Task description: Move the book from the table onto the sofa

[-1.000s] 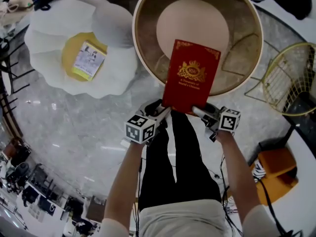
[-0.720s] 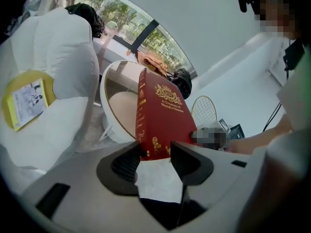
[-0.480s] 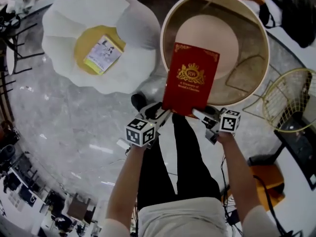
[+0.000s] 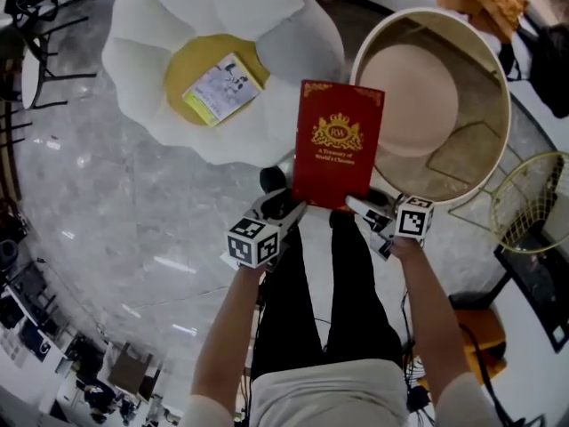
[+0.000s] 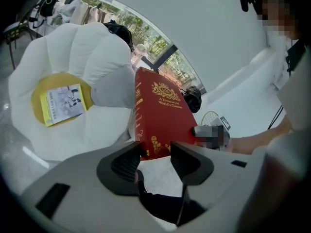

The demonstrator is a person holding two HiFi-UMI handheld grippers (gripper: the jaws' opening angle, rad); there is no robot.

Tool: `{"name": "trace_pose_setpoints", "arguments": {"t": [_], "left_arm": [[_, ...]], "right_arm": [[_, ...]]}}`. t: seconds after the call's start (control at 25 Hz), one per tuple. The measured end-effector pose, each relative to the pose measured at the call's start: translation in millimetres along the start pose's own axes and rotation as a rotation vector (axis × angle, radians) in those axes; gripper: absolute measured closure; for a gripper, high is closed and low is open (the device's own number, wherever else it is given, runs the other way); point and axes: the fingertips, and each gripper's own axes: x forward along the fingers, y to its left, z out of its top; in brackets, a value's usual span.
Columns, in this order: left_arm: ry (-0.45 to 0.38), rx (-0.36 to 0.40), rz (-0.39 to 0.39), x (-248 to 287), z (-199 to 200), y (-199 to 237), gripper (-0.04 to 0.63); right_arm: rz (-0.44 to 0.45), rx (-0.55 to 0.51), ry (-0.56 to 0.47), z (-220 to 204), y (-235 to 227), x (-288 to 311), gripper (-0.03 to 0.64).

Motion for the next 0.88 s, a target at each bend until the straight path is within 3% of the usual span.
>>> {"name": "trace_pose_setpoints", "arguments": {"t": [0.2, 0.4, 0.56, 0.72, 0.88], "left_arm": [[-0.02, -0.05, 0.035, -26, -4, 65, 0.4], [-0.044, -0.111, 0.072, -42, 17, 178, 0.4], [-0.047, -0.136, 0.082, -38, 11, 186, 0.399], [-0.048, -0.178, 0.087, -21, 15, 235, 0.399], [-0.051, -0.227, 0.085, -7, 8, 240, 0.397]], "right_arm": [[0.008, 0.005, 0.048, -12, -4, 70, 0.348], [0.012, 0.025, 0.1, -1, -29, 187, 0.348], [0.002, 0.023, 0.125, -2, -37, 192, 0.348], [-0.006, 0.035, 0.149, 12, -67, 235, 0.348], [-0.027, 0.027, 0.164, 16, -77, 238, 0.347]]}}
